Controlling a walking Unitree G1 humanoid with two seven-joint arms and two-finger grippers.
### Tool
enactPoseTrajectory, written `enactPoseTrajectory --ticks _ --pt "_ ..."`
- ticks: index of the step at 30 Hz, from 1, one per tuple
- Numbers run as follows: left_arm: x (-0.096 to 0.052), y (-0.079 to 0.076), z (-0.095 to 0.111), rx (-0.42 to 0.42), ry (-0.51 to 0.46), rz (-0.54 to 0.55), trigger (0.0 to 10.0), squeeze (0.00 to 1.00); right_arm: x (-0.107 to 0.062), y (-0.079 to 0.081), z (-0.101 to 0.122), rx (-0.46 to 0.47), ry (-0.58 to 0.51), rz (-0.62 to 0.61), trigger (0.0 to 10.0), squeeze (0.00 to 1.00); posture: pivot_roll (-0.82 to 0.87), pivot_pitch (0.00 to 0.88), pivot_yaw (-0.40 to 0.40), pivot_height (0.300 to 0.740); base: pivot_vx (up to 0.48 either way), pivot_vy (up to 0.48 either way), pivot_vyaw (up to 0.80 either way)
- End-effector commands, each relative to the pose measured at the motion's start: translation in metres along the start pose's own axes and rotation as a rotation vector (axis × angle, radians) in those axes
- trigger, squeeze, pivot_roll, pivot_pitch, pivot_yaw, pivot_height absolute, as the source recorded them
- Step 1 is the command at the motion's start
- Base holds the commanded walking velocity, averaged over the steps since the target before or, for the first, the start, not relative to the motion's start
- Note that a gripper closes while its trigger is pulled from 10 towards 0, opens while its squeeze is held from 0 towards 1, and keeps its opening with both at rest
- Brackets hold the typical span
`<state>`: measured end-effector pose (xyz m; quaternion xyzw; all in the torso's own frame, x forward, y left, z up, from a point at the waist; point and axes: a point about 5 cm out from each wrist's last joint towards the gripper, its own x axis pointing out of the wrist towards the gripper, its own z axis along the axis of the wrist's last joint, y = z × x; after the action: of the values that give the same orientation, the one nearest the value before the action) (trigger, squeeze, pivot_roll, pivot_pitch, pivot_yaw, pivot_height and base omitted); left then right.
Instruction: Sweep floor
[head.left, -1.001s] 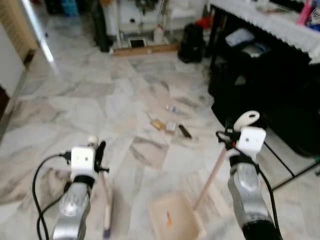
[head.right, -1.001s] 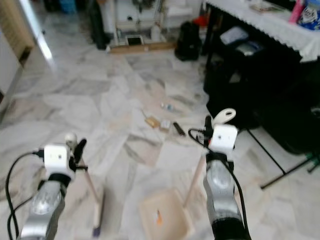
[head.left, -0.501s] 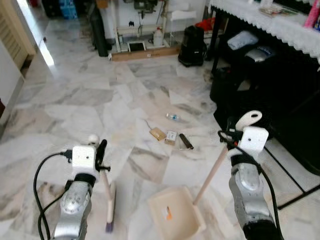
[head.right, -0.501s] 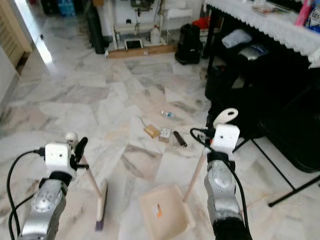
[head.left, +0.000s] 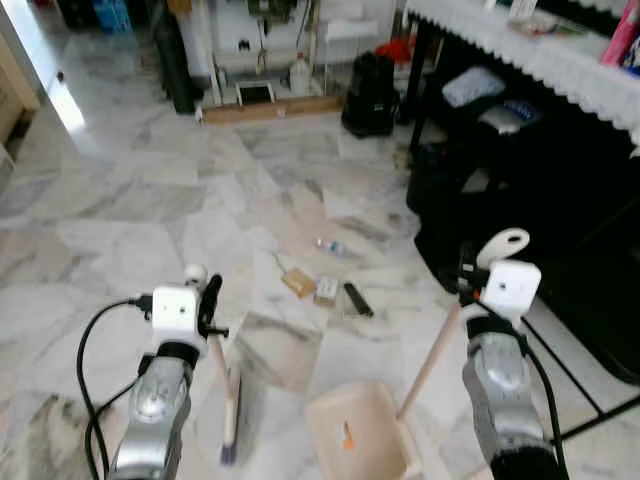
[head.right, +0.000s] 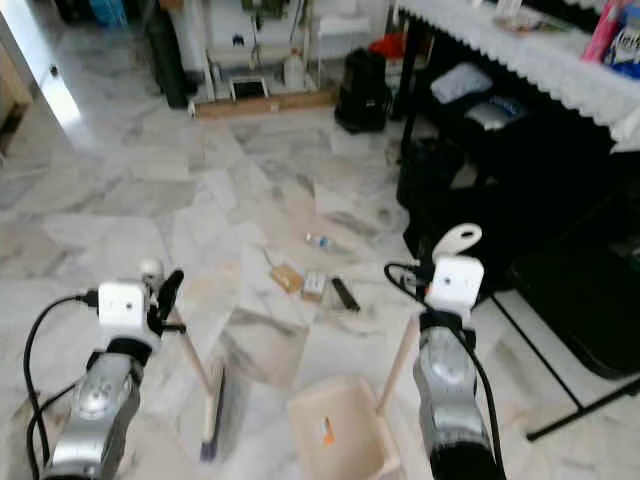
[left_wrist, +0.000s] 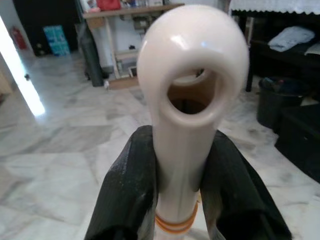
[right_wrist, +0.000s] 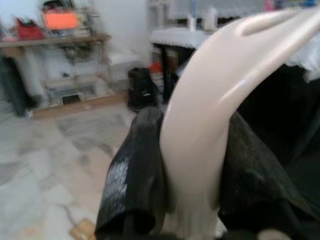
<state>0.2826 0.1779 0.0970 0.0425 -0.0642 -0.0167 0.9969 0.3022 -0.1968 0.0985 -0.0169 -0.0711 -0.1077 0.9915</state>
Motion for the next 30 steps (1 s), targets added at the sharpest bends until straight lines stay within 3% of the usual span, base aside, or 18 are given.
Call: enactPoseTrajectory --ticks 1,12,30 --pt "0.001 -0.002 0.004 -0.010 -0.031 -0.008 10.0 0.00 -0.002 -0.009 -0.003 -0.014 -0.004 -0.037 10.0 0.00 -0.09 0.007 -0.007 0.740 0.000 0.000 0.00" --pt "-0.002 0.003 -0.010 -0.033 0.015 0.011 10.0 0.00 -0.022 -0.016 -0.032 -0.004 0.082 -0.065 10.0 0.00 -0.09 0.000 -0.004 0.740 0.000 0.000 0.00" --pt "-0.017 -0.001 -0.043 -0.063 0.175 -0.077 10.0 0.00 -0.053 -0.016 -0.078 -0.011 0.270 -0.071 10.0 0.00 -0.08 0.009 -0.003 0.740 0.000 0.000 0.00"
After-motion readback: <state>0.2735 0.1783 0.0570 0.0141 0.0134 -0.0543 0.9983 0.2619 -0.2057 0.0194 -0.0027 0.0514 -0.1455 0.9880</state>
